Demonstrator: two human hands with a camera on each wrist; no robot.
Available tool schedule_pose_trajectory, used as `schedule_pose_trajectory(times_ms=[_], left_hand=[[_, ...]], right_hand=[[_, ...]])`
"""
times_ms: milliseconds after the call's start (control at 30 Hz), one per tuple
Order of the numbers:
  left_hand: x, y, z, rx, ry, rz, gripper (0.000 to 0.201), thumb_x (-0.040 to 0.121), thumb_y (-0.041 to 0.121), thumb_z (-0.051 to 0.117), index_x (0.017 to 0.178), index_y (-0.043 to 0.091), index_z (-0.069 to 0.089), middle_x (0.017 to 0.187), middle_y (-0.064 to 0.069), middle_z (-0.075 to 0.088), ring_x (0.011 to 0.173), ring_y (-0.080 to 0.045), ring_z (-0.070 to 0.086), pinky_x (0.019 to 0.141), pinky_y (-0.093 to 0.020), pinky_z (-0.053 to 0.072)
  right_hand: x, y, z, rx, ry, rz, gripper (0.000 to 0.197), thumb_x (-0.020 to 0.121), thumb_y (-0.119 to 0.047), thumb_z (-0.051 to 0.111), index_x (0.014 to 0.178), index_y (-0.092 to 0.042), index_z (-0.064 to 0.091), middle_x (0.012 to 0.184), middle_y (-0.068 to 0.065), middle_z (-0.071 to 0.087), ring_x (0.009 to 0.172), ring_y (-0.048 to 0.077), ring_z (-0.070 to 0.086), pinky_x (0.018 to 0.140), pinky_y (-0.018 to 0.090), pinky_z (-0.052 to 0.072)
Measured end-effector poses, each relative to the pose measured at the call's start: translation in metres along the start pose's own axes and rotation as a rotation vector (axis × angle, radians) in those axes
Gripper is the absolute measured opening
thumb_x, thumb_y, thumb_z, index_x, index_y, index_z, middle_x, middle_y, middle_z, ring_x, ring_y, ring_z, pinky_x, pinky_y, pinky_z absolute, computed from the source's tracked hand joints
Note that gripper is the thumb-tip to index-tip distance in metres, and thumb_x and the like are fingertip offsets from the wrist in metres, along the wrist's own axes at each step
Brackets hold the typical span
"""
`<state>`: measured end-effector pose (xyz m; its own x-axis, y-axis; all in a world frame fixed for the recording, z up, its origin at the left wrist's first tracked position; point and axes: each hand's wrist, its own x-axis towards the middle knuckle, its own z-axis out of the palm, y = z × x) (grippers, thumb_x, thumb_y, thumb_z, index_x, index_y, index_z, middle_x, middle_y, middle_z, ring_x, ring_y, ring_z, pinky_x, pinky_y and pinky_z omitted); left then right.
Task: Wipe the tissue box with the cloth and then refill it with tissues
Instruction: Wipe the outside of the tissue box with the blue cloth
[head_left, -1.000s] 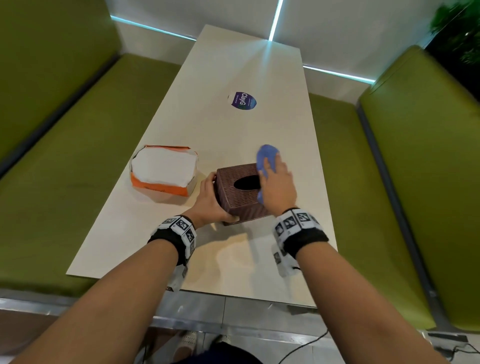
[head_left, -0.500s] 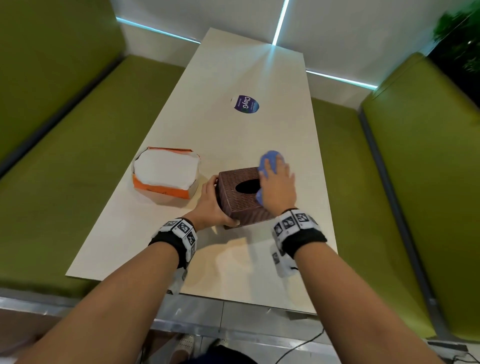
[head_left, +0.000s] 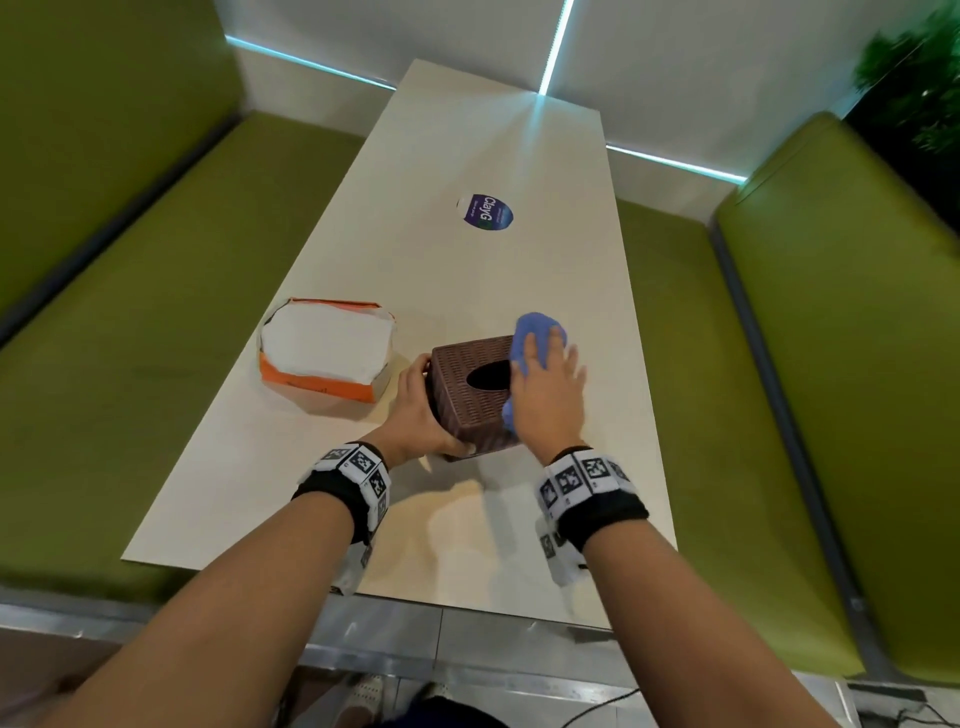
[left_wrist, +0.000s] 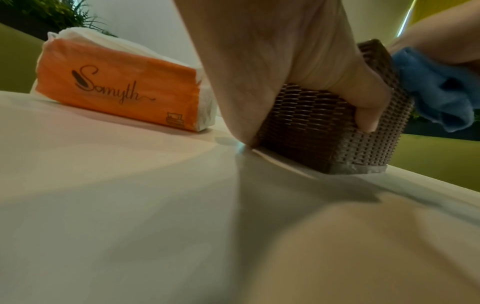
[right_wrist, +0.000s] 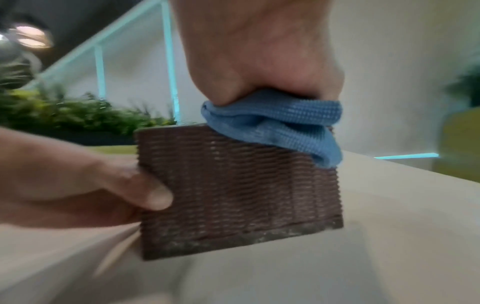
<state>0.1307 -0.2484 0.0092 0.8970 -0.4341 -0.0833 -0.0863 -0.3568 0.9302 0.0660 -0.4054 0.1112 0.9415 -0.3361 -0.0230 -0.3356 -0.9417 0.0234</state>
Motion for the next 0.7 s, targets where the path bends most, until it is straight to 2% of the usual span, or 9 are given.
schedule_pose_trajectory(times_ms=[67, 133, 267, 333, 400, 467, 533, 633, 700], left_hand=[[-0.001, 0.004, 0.001, 0.012, 0.001, -0.001, 0.137, 0.03, 0.043, 0.09, 0.141, 0.039, 0.01, 0.134, 0.006, 0.024, 0.134, -0.025, 0.036, 0.11, -0.048, 0.04], [-0.002, 0.005, 0.001, 0.028, -0.005, 0.003, 0.142, 0.034, 0.04, 0.09, 0.147, 0.022, 0.006, 0.139, -0.001, 0.023, 0.135, -0.024, 0.033, 0.114, -0.043, 0.034], [-0.001, 0.011, 0.002, 0.071, 0.042, 0.012, 0.118, 0.065, 0.028, 0.082, 0.149, -0.003, 0.006, 0.149, -0.016, 0.021, 0.14, -0.026, 0.027, 0.116, -0.034, 0.025], [-0.003, 0.013, -0.002, 0.079, -0.003, -0.002, 0.138, 0.047, 0.039, 0.084, 0.15, 0.002, 0.001, 0.145, -0.005, 0.018, 0.136, -0.016, 0.023, 0.115, -0.031, 0.022], [-0.003, 0.01, -0.003, 0.024, -0.016, -0.048, 0.15, 0.032, 0.04, 0.088, 0.151, 0.016, 0.0, 0.143, 0.004, 0.017, 0.138, -0.016, 0.025, 0.117, -0.04, 0.028], [-0.002, 0.007, -0.001, -0.02, -0.009, -0.057, 0.149, 0.028, 0.042, 0.089, 0.149, 0.03, 0.003, 0.14, 0.009, 0.019, 0.139, -0.022, 0.031, 0.112, -0.048, 0.037], [0.0, 0.005, -0.001, 0.003, -0.012, -0.056, 0.147, 0.028, 0.043, 0.089, 0.147, 0.031, 0.004, 0.138, 0.009, 0.02, 0.138, -0.023, 0.031, 0.112, -0.048, 0.037], [0.001, 0.006, 0.001, -0.005, -0.005, -0.051, 0.14, 0.037, 0.047, 0.085, 0.148, 0.023, 0.004, 0.142, -0.002, 0.021, 0.137, -0.027, 0.033, 0.113, -0.048, 0.035], [0.001, 0.011, 0.001, -0.033, 0.02, -0.049, 0.12, 0.057, 0.056, 0.069, 0.149, 0.007, 0.009, 0.146, -0.015, 0.026, 0.136, -0.031, 0.036, 0.113, -0.046, 0.034]], right_hand=[[-0.001, 0.003, 0.003, -0.003, -0.002, 0.057, 0.08, 0.093, -0.036, 0.055, 0.154, -0.011, 0.011, 0.161, 0.018, -0.007, 0.148, 0.041, 0.0, 0.121, 0.05, 0.01], [-0.012, -0.019, 0.01, -0.025, 0.023, -0.013, 0.073, 0.097, -0.041, 0.044, 0.154, -0.008, 0.012, 0.161, 0.02, -0.007, 0.149, 0.04, -0.006, 0.121, 0.05, 0.005], [-0.025, -0.063, 0.012, 0.141, 0.024, -0.207, 0.056, 0.105, -0.036, 0.021, 0.155, -0.016, 0.008, 0.164, 0.005, -0.007, 0.151, 0.03, -0.005, 0.122, 0.044, 0.007], [-0.01, -0.053, 0.004, 0.086, 0.0, -0.241, 0.056, 0.104, -0.036, 0.025, 0.155, -0.019, 0.009, 0.164, 0.004, -0.006, 0.151, 0.029, -0.002, 0.122, 0.046, 0.008], [0.006, -0.027, -0.005, -0.007, -0.042, -0.215, 0.066, 0.099, -0.037, 0.042, 0.155, -0.019, 0.011, 0.163, 0.009, -0.006, 0.15, 0.033, 0.0, 0.12, 0.051, 0.01], [0.016, 0.003, -0.005, -0.026, -0.053, -0.091, 0.08, 0.092, -0.038, 0.057, 0.154, -0.014, 0.012, 0.163, 0.013, -0.006, 0.149, 0.037, 0.001, 0.119, 0.053, 0.015], [0.01, 0.013, -0.002, -0.002, -0.025, 0.053, 0.087, 0.088, -0.04, 0.063, 0.154, -0.009, 0.015, 0.162, 0.016, -0.003, 0.149, 0.039, 0.002, 0.119, 0.052, 0.017], [-0.02, -0.025, 0.005, -0.188, -0.007, -0.088, 0.072, 0.091, -0.05, 0.05, 0.15, -0.014, 0.028, 0.161, 0.019, 0.006, 0.148, 0.041, -0.006, 0.118, 0.059, 0.007], [-0.036, -0.057, 0.009, -0.035, 0.02, -0.248, 0.062, 0.099, -0.045, 0.025, 0.152, -0.014, 0.022, 0.163, 0.013, 0.005, 0.149, 0.038, -0.005, 0.12, 0.054, 0.002]])
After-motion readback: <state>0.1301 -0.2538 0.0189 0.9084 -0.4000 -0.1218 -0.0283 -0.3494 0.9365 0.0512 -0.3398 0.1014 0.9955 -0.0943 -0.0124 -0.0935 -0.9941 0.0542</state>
